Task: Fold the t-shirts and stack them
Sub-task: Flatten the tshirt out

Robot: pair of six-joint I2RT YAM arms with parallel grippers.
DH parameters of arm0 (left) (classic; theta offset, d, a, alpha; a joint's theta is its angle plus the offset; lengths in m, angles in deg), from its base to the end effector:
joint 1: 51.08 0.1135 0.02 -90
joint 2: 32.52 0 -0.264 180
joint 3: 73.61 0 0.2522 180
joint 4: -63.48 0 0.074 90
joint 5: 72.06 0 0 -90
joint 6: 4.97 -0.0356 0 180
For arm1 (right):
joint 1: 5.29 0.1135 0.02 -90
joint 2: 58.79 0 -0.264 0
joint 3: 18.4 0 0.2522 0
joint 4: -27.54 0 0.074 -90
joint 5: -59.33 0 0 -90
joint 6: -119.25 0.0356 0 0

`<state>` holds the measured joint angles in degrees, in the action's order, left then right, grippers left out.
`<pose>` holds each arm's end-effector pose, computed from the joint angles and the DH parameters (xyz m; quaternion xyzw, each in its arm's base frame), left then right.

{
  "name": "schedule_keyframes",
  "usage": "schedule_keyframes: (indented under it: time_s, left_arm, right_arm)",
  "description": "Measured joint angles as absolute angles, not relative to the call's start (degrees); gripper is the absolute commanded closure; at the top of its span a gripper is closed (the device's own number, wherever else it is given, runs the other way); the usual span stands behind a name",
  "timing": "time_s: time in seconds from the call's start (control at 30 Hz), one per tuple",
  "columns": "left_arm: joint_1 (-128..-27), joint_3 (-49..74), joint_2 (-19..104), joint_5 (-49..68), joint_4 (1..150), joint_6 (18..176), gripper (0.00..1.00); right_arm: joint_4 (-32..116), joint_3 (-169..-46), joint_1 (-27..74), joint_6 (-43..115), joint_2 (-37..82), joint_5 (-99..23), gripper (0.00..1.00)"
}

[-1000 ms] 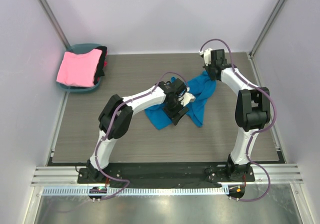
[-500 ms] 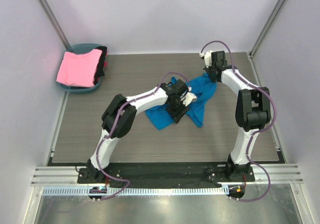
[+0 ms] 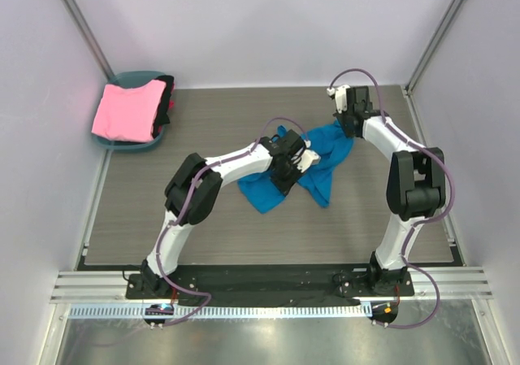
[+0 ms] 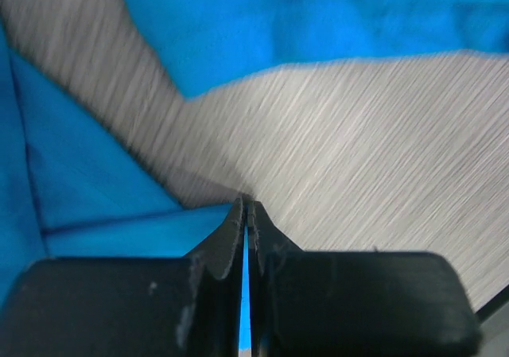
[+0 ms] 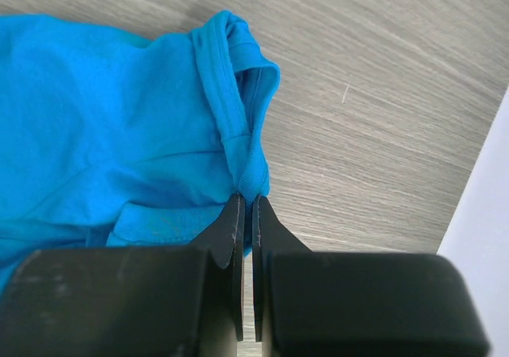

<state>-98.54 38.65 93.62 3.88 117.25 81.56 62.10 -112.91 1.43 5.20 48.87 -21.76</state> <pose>0.3059 -0.3461 0.1658 0.4401 0.8689 -0.1834 0.1334 0.4169 0.0436 0.2269 -0.2197 0.9040 -0.1258 0.3446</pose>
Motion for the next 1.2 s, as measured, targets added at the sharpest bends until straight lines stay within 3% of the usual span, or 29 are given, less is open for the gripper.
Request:
schedule_keyframes:
  time_s: [0.17,0.33,0.5,0.6,0.77,0.87,1.0,1.13,1.17,1.2]
  left_arm:
    - [-96.1,35.7,88.2,6.7,122.7,78.7,1.00]
    - [-86.6,34.2,71.0,10.1,127.6,74.5,1.00]
    - [-73.9,34.0,50.6,14.5,129.0,73.5,1.00]
    - [-71.1,32.6,42.3,17.3,130.7,72.4,1.00]
    - [-66.4,30.9,35.8,20.8,133.1,70.3,1.00]
    - [-64.0,29.8,34.9,22.4,132.7,69.3,1.00]
    - [-63.3,27.4,38.0,21.9,130.2,69.0,1.00]
    - [-63.3,26.8,47.8,21.3,126.3,68.3,1.00]
    - [-63.3,27.3,50.7,21.3,125.5,68.2,1.00]
    - [-63.3,27.8,53.2,21.3,124.6,68.2,1.00]
  right_arm:
    - [62.1,-112.9,1.4,6.2,46.6,-21.8,0.99]
    - [62.3,-112.7,1.3,7.6,41.0,-21.9,0.99]
    - [62.1,-107.2,1.3,8.4,27.9,-22.2,0.99]
    - [62.4,-103.0,1.3,8.9,18.4,-22.2,0.99]
    - [62.5,-95.9,1.3,9.0,1.7,-21.7,0.99]
    - [62.0,-93.1,1.3,8.4,-2.3,-19.8,0.99]
    - [61.0,-91.6,1.0,8.4,2.9,-17.3,0.99]
    - [59.1,-91.8,0.4,8.1,16.2,-17.3,0.99]
    - [58.9,-92.1,0.3,7.9,19.6,-17.4,0.95]
    - [59.0,-93.0,0.2,7.6,22.8,-17.5,0.84]
